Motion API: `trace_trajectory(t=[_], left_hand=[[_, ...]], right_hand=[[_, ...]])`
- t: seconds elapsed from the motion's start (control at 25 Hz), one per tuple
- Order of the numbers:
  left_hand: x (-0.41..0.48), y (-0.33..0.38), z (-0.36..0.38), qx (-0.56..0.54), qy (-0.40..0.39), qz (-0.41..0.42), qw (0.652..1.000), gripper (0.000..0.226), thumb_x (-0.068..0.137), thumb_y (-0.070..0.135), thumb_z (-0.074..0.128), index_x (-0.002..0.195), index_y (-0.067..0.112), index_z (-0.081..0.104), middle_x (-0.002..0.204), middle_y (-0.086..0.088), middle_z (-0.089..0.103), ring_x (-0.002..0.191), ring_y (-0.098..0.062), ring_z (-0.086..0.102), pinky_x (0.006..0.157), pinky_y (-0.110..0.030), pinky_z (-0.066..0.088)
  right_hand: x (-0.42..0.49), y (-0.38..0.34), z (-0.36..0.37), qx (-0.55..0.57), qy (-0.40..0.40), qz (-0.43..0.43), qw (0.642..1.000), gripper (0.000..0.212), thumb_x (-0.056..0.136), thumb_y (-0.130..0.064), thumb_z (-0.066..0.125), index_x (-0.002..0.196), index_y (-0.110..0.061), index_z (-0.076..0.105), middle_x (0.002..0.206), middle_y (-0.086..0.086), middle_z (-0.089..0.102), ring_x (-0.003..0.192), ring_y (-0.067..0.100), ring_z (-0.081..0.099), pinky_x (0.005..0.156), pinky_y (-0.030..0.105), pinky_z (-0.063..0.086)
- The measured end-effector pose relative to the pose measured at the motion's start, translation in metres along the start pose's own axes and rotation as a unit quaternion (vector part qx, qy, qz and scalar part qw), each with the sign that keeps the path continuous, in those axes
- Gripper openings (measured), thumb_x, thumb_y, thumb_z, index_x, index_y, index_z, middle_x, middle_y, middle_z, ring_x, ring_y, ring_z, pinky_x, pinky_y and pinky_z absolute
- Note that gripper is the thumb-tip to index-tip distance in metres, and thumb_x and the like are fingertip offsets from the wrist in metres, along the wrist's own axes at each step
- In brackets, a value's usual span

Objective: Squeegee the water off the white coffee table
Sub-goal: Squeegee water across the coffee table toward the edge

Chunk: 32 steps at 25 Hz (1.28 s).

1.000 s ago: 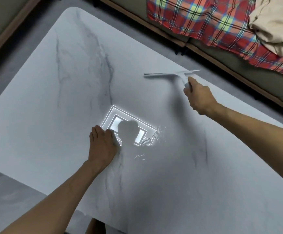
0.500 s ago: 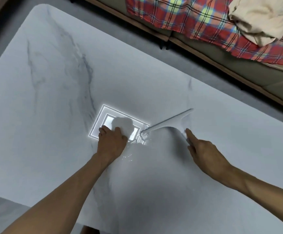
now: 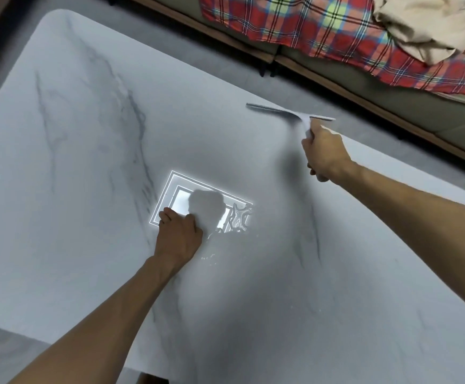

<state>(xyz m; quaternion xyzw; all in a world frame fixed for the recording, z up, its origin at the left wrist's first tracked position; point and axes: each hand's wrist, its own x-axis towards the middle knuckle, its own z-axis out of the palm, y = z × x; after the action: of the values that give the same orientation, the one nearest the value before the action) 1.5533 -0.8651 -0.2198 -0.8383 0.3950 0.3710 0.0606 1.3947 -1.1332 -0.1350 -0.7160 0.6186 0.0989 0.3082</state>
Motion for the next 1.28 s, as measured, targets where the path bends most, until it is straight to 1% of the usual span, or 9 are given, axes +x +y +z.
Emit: trace_trajectory(t=[0.24,0.36,0.52,0.6,0.72,0.88,1.08,1.2,1.28], left_hand=[[-0.004,-0.002,0.001,0.011,0.009,0.017,1.0,0.036,0.097,0.019,0.027,0.112,0.001,0.054,0.136,-0.05,0.031,0.126,-0.055,0.038,0.107,-0.048,0.036],[-0.003,-0.004,0.003,0.005,0.015,0.015,1.0,0.035,0.097,0.022,0.032,0.107,-0.001,0.056,0.132,-0.046,0.037,0.122,-0.053,0.041,0.105,-0.047,0.039],[-0.004,-0.003,0.007,0.008,0.018,0.02,1.0,0.034,0.096,0.021,0.033,0.104,-0.001,0.057,0.131,-0.049,0.035,0.122,-0.056,0.039,0.107,-0.049,0.036],[-0.005,-0.003,0.008,0.002,0.017,0.011,1.0,0.033,0.095,0.02,0.031,0.103,-0.001,0.056,0.128,-0.047,0.038,0.12,-0.055,0.04,0.106,-0.049,0.037],[-0.003,-0.006,0.012,0.011,0.019,0.019,1.0,0.034,0.094,0.019,0.032,0.114,0.002,0.055,0.138,-0.047,0.029,0.129,-0.055,0.033,0.108,-0.05,0.032],[-0.005,-0.009,0.013,0.003,0.028,0.02,0.999,0.03,0.092,0.015,0.035,0.105,-0.001,0.058,0.14,-0.051,0.023,0.134,-0.057,0.027,0.112,-0.047,0.03],[-0.014,-0.032,0.008,0.008,0.045,0.099,0.994,0.032,0.085,0.022,0.033,0.094,0.0,0.055,0.108,-0.027,0.049,0.107,-0.042,0.046,0.087,-0.041,0.039],[-0.032,-0.054,0.011,0.082,0.054,0.174,0.98,0.063,0.079,0.03,0.013,0.114,0.003,0.058,0.1,-0.017,0.052,0.105,-0.035,0.044,0.075,-0.033,0.023],[-0.048,-0.062,0.017,0.094,0.046,0.154,0.982,0.054,0.082,0.024,0.019,0.114,0.004,0.058,0.1,-0.015,0.051,0.104,-0.034,0.044,0.074,-0.033,0.022]], right_hand=[[-0.13,0.08,0.039,-0.107,-0.059,-0.042,0.992,0.06,0.099,-0.021,0.042,0.153,-0.024,0.017,0.096,0.024,0.068,0.08,0.042,0.064,0.074,0.041,0.051],[-0.177,0.098,0.036,-0.121,-0.115,-0.04,0.985,0.06,0.099,-0.022,0.045,0.153,-0.025,0.018,0.076,0.008,0.064,0.061,0.026,0.059,0.064,0.032,0.046],[-0.14,0.086,0.005,-0.083,-0.032,-0.041,0.995,0.052,0.098,-0.021,0.047,0.148,-0.02,0.031,0.09,0.021,0.068,0.068,0.037,0.065,0.058,0.034,0.052],[-0.094,0.069,-0.007,-0.018,0.009,0.025,0.999,0.034,0.099,-0.021,0.04,0.133,-0.021,0.037,0.08,0.022,0.061,0.051,0.031,0.057,0.039,0.026,0.041],[-0.048,0.056,-0.013,0.047,0.032,0.117,0.992,0.013,0.096,-0.01,0.032,0.107,-0.016,0.035,0.084,0.028,0.059,0.052,0.034,0.059,0.04,0.033,0.045],[-0.088,0.056,0.023,0.016,-0.035,0.117,0.992,0.054,0.092,-0.002,0.039,0.141,-0.012,0.021,0.102,0.035,0.062,0.079,0.043,0.067,0.064,0.048,0.057],[-0.185,0.056,0.059,0.028,-0.168,0.088,0.982,0.069,0.096,-0.011,0.037,0.151,-0.034,0.001,0.084,0.013,0.059,0.057,0.026,0.056,0.045,0.031,0.049],[-0.151,0.043,0.039,0.112,-0.093,0.083,0.986,0.053,0.098,-0.019,0.036,0.142,-0.043,0.02,0.082,0.009,0.057,0.045,0.026,0.053,0.035,0.025,0.042],[-0.099,0.026,0.024,0.141,-0.022,0.08,0.987,0.037,0.097,-0.016,0.034,0.13,-0.034,0.032,0.087,0.012,0.054,0.048,0.027,0.052,0.036,0.024,0.04]])
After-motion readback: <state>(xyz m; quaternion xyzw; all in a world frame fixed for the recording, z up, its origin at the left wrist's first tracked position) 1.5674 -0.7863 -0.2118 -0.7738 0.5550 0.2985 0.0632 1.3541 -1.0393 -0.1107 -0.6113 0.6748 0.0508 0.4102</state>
